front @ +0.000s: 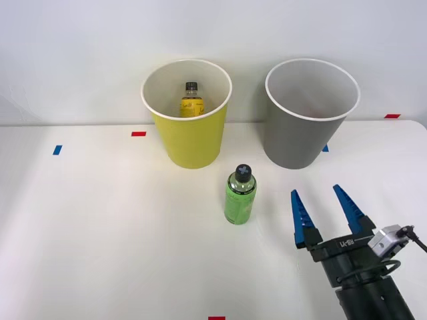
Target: Put cans in the gray bin, plastic bottles in the light green bin
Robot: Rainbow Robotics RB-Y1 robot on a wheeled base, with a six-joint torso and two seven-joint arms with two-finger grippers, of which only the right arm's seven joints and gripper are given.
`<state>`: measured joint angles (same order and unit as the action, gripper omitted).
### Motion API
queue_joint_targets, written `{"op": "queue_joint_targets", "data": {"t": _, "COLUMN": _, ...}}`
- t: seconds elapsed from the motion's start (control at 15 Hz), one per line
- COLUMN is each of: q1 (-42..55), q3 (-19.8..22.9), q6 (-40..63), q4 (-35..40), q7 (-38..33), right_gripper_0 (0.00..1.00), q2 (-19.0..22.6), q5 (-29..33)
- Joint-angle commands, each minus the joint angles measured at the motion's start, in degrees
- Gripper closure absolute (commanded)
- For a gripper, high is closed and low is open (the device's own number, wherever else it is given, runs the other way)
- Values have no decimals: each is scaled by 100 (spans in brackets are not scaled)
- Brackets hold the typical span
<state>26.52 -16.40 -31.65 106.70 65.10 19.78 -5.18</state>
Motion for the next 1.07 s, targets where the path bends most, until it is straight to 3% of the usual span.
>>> {"op": "queue_joint_targets", "data": {"t": 0.07, "q1": 161, "q3": 154, "q6": -52, "q4": 0, "q7": -920, "right_gripper_0": 0, "q2": -44, "q5": 914}}
{"op": "queue_joint_targets", "data": {"t": 0.4, "q1": 635, "q3": 418, "q6": -676, "q4": 0, "q7": -2001, "right_gripper_0": 0, "q2": -53, "q5": 2030}}
{"op": "queue_joint_targets", "data": {"t": 0.67, "q1": 820, "q3": 383, "q6": -694, "q4": 0, "q7": -2001, "right_gripper_0": 0, "q2": 0, "q5": 2364}}
{"op": "queue_joint_targets", "data": {"t": 1.07, "q1": 1127, "q3": 444, "q6": -685, "q4": 0, "q7": -1966, "right_gripper_0": 0, "q2": 158, "q5": 2364}}
